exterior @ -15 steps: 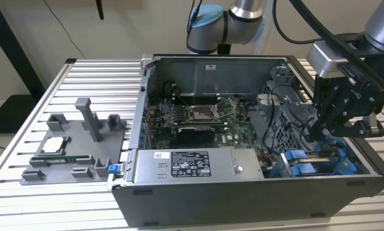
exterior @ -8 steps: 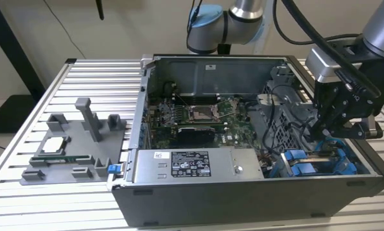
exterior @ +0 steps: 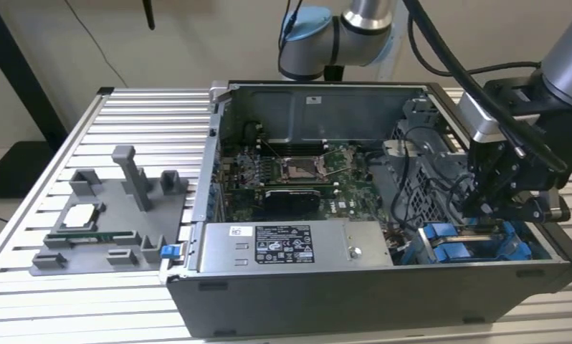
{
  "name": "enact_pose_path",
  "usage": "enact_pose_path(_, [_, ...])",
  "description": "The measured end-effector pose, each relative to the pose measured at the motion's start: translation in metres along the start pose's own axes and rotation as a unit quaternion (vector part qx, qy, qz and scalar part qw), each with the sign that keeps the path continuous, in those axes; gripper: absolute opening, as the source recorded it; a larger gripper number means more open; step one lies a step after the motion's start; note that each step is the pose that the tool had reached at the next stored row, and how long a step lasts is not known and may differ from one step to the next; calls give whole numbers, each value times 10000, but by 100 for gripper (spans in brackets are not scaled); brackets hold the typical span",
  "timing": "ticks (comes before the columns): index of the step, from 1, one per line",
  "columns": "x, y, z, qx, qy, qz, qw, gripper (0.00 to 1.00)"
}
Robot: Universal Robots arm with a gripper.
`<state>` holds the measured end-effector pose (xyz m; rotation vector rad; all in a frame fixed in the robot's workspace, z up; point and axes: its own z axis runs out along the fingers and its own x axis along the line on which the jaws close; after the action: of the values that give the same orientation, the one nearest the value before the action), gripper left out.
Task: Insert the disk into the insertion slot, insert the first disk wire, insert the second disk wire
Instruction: 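Insert the second disk wire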
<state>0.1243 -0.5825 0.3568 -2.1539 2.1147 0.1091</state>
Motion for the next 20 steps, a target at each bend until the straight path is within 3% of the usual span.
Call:
enact_pose_path(4, [17,-8,11,3,-65,12,10000,0])
enact_pose_path(20, [38,-55,62,5,-52,26,10000,0])
